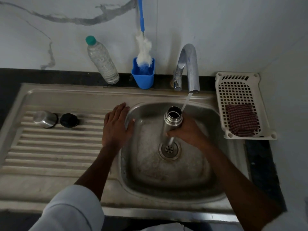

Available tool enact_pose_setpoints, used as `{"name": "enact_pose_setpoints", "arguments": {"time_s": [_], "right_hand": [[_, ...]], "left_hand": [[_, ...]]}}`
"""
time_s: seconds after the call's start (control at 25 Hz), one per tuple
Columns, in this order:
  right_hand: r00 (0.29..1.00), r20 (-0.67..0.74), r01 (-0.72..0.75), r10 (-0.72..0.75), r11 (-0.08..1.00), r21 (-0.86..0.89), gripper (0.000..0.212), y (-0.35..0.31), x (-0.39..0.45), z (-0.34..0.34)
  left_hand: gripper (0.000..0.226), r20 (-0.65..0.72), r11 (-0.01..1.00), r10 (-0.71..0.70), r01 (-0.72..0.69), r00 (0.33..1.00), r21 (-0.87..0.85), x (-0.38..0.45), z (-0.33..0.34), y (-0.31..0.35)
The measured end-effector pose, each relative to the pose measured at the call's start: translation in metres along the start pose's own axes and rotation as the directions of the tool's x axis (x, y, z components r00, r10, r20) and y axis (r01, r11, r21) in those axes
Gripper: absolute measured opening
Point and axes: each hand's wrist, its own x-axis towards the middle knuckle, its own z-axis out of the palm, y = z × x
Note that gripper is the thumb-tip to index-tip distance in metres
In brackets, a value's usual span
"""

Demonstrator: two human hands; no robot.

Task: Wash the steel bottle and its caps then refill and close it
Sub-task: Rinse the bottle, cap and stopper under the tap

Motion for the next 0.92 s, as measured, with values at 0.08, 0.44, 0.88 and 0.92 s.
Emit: {"name": "enact_pose_setpoints", "arguments": {"time_s": [0.08, 0.44, 0.88, 0.92], "right_hand": [[0.999, -0.025, 0.031, -0.032, 0.999, -0.005, 0.075, -0.001, 0.001, -0.006], [0.992, 0.091, 0.096, -0.093, 0.995, -0.035, 0.075, -0.002, -0.004, -0.028], [0.977, 0.123, -0.209, 0.172, 0.872, 0.443, 0.041, -0.004, -0.015, -0.022], [0.951, 0.166, -0.307, 0.259, 0.746, 0.591, 0.035, -0.002, -0.015, -0.015]], "left_hand": [[0.058, -0.007, 1.000, 0.009, -0.009, 1.000, 0.004, 0.000, 0.000, -0.001], [0.060, -0.010, 1.000, 0.020, -0.020, 1.000, 0.012, 0.001, 0.003, -0.002], [0.059, -0.017, 0.999, 0.043, -0.043, 0.999, 0.004, 0.001, 0.002, -0.003], [0.059, -0.016, 0.999, 0.036, -0.036, 0.999, 0.003, 0.000, 0.002, -0.004]]}}
